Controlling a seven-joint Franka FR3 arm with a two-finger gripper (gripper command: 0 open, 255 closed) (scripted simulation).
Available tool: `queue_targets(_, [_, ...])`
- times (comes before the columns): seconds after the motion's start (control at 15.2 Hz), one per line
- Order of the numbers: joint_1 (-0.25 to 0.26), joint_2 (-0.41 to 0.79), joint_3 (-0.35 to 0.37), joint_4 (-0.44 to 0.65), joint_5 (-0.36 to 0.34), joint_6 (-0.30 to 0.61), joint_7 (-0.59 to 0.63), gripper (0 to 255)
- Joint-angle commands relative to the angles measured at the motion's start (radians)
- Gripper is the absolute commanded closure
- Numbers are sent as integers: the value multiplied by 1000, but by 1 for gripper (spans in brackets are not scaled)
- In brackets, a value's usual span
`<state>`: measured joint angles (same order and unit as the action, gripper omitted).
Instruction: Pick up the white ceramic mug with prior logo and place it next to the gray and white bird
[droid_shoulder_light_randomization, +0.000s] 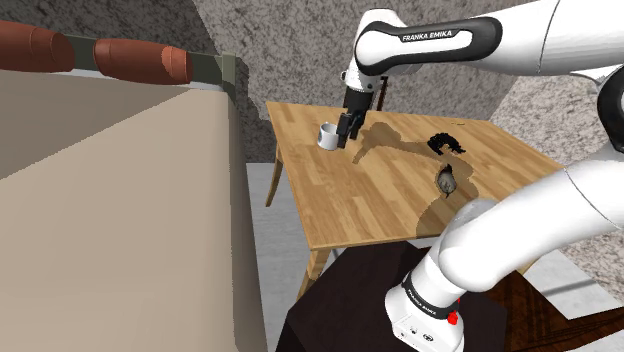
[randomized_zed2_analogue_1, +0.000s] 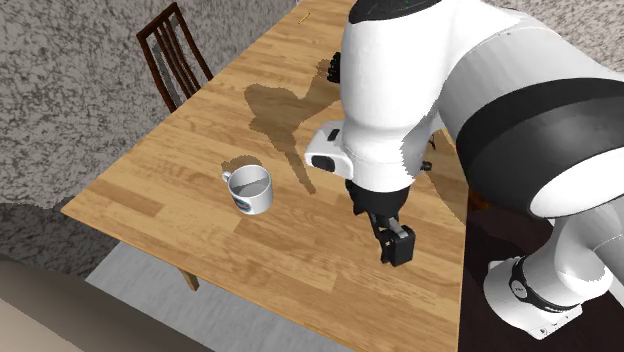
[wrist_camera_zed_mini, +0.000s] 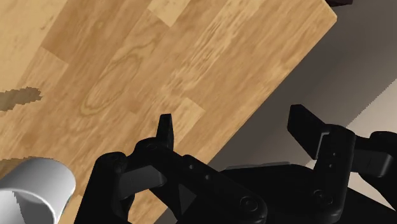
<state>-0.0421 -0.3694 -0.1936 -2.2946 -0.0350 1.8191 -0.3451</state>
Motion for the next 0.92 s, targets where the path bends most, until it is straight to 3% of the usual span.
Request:
queue_targets(0.0, [-6,71,-18,33,-7,41,-22,0])
queue_targets(0.86, [-68,539,-100,391,28,171,-167,0])
